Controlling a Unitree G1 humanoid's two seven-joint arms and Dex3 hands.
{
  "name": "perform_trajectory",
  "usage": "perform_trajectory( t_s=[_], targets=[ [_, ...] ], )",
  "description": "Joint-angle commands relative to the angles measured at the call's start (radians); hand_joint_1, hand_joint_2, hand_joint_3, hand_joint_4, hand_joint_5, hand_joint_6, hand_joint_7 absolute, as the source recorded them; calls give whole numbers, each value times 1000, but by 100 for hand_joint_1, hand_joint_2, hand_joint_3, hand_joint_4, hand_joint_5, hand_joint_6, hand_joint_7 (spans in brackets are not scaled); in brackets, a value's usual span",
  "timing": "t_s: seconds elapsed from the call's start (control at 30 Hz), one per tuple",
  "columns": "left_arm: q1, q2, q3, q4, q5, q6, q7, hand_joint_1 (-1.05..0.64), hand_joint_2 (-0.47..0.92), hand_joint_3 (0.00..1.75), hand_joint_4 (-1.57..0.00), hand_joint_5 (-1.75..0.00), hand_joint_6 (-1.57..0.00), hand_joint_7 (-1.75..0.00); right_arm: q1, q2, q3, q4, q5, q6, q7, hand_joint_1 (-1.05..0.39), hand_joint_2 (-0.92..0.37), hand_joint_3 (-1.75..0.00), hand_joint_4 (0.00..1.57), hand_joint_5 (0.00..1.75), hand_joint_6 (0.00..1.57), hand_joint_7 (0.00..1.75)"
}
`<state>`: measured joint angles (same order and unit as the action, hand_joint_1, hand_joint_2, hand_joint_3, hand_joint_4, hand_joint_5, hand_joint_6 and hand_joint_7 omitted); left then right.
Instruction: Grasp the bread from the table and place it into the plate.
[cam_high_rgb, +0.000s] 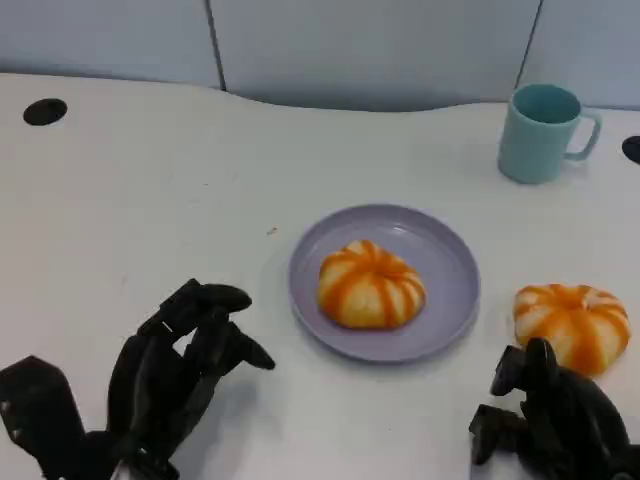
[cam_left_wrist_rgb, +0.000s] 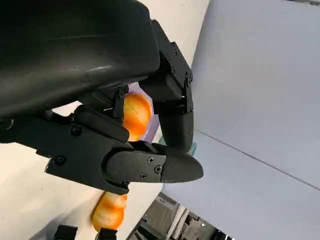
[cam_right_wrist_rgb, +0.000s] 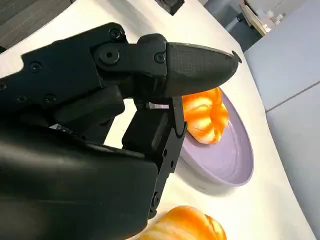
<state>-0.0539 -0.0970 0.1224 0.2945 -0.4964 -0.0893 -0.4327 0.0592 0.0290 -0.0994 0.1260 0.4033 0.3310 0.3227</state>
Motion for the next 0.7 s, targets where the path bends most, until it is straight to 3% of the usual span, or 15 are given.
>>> perform_trajectory(
  t_s=[0.03, 0.17, 0.4, 0.7],
  targets=[
    [13, 15, 20, 13, 12, 10, 1, -73, 92, 36, -80, -175, -61, -158, 17, -11, -3, -3, -2, -1, 5, -45, -92, -52, 130, 126, 119, 119],
    [18, 32, 25, 42, 39, 10, 2, -70, 92, 39, -86, -175, -63, -172, 16, -9, -8, 0, 7, 5, 8, -45, -92, -51, 129, 126, 120, 118],
    [23, 30, 34, 82, 69, -14, -3, -64, 92, 38, -90, -175, -67, -175, 15, -11, -9, 13, -3, -22, 16, -47, -92, -50, 131, 126, 121, 117],
    [-22, 27, 27, 169, 112, -48, -17, -65, 92, 39, -92, -175, -67, -175, -10, -27, -26, 93, -28, -153, 48, -47, -92, -58, 130, 131, 118, 124]
  ],
)
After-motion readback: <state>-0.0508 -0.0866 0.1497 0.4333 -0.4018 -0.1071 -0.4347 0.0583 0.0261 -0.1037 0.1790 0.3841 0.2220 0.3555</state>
